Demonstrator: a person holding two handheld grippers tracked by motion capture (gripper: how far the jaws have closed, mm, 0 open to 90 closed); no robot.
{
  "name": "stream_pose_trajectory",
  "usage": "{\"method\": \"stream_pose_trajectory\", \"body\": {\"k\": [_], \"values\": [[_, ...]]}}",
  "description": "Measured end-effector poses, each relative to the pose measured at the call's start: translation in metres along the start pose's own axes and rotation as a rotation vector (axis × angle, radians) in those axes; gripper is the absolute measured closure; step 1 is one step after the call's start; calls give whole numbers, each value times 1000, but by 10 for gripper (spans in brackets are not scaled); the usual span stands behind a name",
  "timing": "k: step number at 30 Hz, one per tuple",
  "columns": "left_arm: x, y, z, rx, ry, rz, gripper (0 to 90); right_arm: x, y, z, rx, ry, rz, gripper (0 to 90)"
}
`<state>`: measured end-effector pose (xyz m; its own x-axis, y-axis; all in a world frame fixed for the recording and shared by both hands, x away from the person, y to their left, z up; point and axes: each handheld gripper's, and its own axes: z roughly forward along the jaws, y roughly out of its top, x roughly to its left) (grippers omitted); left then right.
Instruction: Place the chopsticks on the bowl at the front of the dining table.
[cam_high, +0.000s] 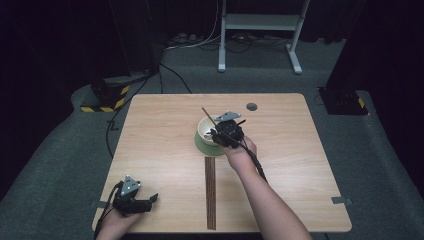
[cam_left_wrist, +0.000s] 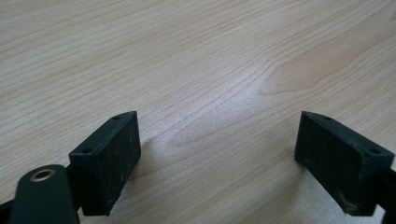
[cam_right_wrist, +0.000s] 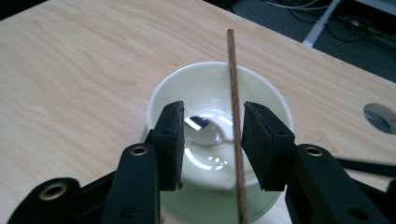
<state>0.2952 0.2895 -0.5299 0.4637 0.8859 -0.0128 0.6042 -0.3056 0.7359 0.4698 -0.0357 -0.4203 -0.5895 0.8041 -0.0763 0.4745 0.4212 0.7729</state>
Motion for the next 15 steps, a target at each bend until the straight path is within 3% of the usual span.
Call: {"method": "stream_pose_trajectory", "body": {"k": [4,7,9,15], "values": [[0,0,0,0,-2,3,145,7,-14,-11,-17,10,-13,571],[0,0,0,1,-2,4,145,19,-36,-21,-27,42,-17,560],[0,0,0,-1,-1,3,146,21,-40,-22,-23,46,-17,559],[0,0,0,0,0,3,147,36,-75,-31,-26,75,-26,533]]}}
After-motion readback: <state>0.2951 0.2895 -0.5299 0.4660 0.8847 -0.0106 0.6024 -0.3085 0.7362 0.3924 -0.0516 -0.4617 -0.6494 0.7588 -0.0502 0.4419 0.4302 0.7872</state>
